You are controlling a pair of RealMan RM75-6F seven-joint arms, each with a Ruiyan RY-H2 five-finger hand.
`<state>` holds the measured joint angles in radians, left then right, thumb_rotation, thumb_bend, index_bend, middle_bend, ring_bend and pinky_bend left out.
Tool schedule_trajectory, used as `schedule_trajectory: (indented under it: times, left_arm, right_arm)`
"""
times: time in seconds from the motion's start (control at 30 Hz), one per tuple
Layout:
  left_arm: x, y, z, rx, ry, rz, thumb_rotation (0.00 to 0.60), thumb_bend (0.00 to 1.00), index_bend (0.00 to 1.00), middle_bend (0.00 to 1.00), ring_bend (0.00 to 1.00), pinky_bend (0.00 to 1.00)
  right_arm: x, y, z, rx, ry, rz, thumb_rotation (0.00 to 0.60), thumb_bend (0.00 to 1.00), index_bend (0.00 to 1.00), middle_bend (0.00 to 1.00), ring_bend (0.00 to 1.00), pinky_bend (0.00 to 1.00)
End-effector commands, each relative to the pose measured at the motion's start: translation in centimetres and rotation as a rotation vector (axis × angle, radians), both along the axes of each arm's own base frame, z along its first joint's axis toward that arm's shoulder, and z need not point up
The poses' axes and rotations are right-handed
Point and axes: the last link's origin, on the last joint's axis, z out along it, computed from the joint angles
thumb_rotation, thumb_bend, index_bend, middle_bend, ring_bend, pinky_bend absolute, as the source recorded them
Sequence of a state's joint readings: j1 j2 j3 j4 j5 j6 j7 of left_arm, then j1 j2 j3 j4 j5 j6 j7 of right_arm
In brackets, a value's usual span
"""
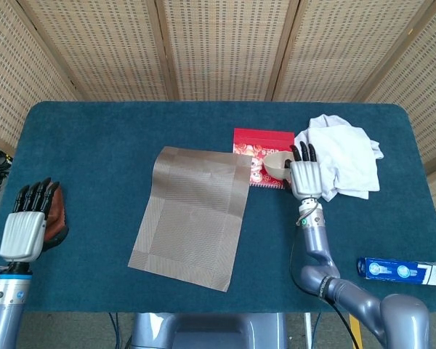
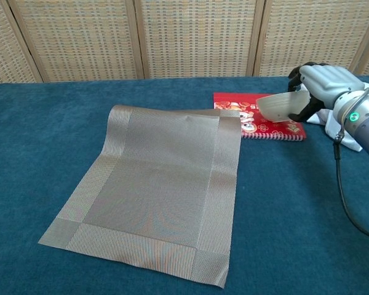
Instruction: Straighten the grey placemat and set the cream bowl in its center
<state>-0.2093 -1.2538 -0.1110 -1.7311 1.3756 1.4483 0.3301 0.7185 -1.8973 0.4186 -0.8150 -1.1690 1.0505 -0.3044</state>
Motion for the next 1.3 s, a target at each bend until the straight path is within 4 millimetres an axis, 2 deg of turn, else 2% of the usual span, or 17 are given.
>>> schedule_trajectory:
  times: [0.03, 0.17, 0.23, 0.3, 0.5, 0.6, 0.67, 0.8, 0.87, 1.07, 1.3]
  left_arm:
    - [0.1, -0.2, 0.0, -0.001, -0.001, -0.005, 0.6, 0.24, 0.0, 0.0, 0.0, 0.0]
    - [0.4, -0.5, 0.1, 0.0, -0.004, -0.019, 0.6, 0.24, 0.0, 0.0, 0.0, 0.0]
    - [0.5, -0.6, 0.2, 0.001, -0.006, -0.024, 0.6, 0.24, 0.0, 0.0, 0.0, 0.0]
    - [0.7, -0.8, 0.3, 0.003, -0.009, -0.032, 0.6, 0.24, 0.0, 0.0, 0.0, 0.0]
    - [0.9, -1.3, 1.2, 0.022, -0.028, -0.041, 0.6, 0.24, 0.0, 0.0, 0.0, 0.0]
    - [0.7, -1.4, 1.6, 0.021, -0.033, -0.036, 0.6, 0.24, 0.0, 0.0, 0.0, 0.0]
    - [0.7, -1.5, 1.8, 0.022, -0.035, -0.035, 0.6, 0.24, 0.0, 0.0, 0.0, 0.0]
    - [0.6, -1.5, 2.1, 0.024, -0.038, -0.035, 0.6, 0.24, 0.0, 0.0, 0.0, 0.0]
    - [0.5, -1.6, 2.3, 0.02, -0.037, -0.031, 0.6, 0.24, 0.0, 0.0, 0.0, 0.0]
    - [0.1, -2.0, 2.7, 0.011, -0.034, -0.022, 0.6, 0.24, 0.0, 0.0, 0.0, 0.0]
    - [0.0, -2.2, 3.2, 0.023, -0.047, -0.022, 0.6, 0.24, 0.0, 0.0, 0.0, 0.0]
  right_arm:
    - [-0.6, 0.5, 0.0, -0.012, 0.016, -0.006, 0.6, 0.33, 0.52, 0.14, 0.0, 0.11]
    - [-1.3, 1.6, 0.7, -0.015, 0.019, -0.007, 0.6, 0.31, 0.4, 0.06, 0.0, 0.09]
    - [-1.4, 2.2, 1.0, -0.019, 0.017, -0.003, 0.6, 0.3, 0.37, 0.04, 0.0, 0.08]
    - [-1.5, 3.1, 1.4, -0.025, 0.007, 0.004, 0.6, 0.3, 0.36, 0.03, 0.0, 0.08]
    - [-2.5, 7.4, 2.1, -0.008, -0.031, 0.026, 0.6, 0.3, 0.35, 0.03, 0.0, 0.08]
    - [-2.2, 9.7, 2.0, 0.015, -0.051, 0.072, 0.6, 0.3, 0.35, 0.03, 0.0, 0.08]
    - [-1.9, 11.6, 1.5, 0.044, -0.075, 0.116, 0.6, 0.3, 0.35, 0.03, 0.0, 0.08]
    - [-1.2, 14.3, 0.4, 0.111, -0.112, 0.163, 0.6, 0.28, 0.34, 0.03, 0.0, 0.08]
    - [-0.4, 16.1, -0.6, 0.175, -0.16, 0.183, 0.6, 0.25, 0.33, 0.03, 0.0, 0.08]
    - [0.6, 18.1, -2.4, 0.255, -0.181, 0.203, 0.6, 0.2, 0.3, 0.02, 0.0, 0.08]
    - [1.3, 19.4, -4.1, 0.323, -0.235, 0.196, 0.6, 0.2, 0.29, 0.02, 0.0, 0.08]
